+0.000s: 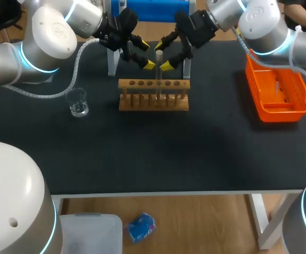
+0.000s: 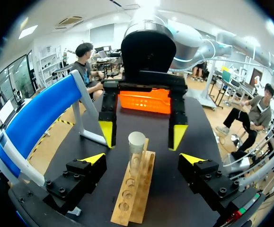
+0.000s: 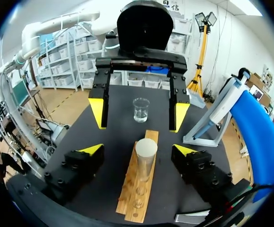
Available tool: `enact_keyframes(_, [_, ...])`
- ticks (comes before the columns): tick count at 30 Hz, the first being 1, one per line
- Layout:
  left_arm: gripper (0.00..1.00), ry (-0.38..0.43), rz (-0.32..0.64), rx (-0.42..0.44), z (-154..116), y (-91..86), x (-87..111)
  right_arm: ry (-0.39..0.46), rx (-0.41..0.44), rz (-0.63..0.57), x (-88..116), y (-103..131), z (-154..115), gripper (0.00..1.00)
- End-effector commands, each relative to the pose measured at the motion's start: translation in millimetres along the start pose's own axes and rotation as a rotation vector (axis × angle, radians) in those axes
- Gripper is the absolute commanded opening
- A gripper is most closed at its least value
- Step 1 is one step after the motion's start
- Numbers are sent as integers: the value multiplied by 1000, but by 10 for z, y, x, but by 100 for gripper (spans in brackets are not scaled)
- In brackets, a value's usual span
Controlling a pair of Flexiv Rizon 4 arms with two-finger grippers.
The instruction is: Invert the test tube, pick up the pipette, mount the tip to pipette, aspirate from beaker and dispense into the tube, eject the tip, return the pipette, and cap with the stopper.
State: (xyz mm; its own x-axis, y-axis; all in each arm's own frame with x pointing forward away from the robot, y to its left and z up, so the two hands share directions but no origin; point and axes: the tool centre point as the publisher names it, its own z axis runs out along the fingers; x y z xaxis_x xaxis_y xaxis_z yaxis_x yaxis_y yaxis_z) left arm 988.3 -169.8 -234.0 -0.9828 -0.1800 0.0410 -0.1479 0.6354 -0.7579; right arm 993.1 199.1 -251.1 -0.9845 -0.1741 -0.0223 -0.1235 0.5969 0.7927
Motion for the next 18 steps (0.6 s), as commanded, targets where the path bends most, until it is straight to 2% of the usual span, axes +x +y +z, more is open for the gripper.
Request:
enact_keyframes(1, [100,0,-1,-3,-1,-4,-1,-32,-22,-11,113,63,-138,100])
enact_keyframes(7, [100,0,-1,-3,-1,-4,-1,-61,-110,-46,189,259,-336,100])
enact_keyframes(11, [100,0,-1,-3,-1,-4,-1,-53,-173,-69,217,371,-361,100])
enact_keyframes(12, [100,0,-1,-3,-1,-4,-1,-51,-187,-74,222,389,-351,68])
enact_keyframes(13, [100,0,-1,-3,-1,-4,-1,-49,-207,-75,224,401,-339,48])
enact_keyframes(14, [100,0,-1,-3,-1,-4,-1,-48,-230,-75,223,410,-327,37])
enact_keyframes(15, [100,0,-1,-3,-1,-4,-1,-48,-258,-75,221,417,-315,22])
enact_keyframes(16, [100,0,-1,-3,-1,-4,-1,-48,-284,-76,218,422,-304,1])
enact_keyframes(18, [100,0,-1,-3,-1,-4,-1,-50,-318,-75,202,430,-274,0])
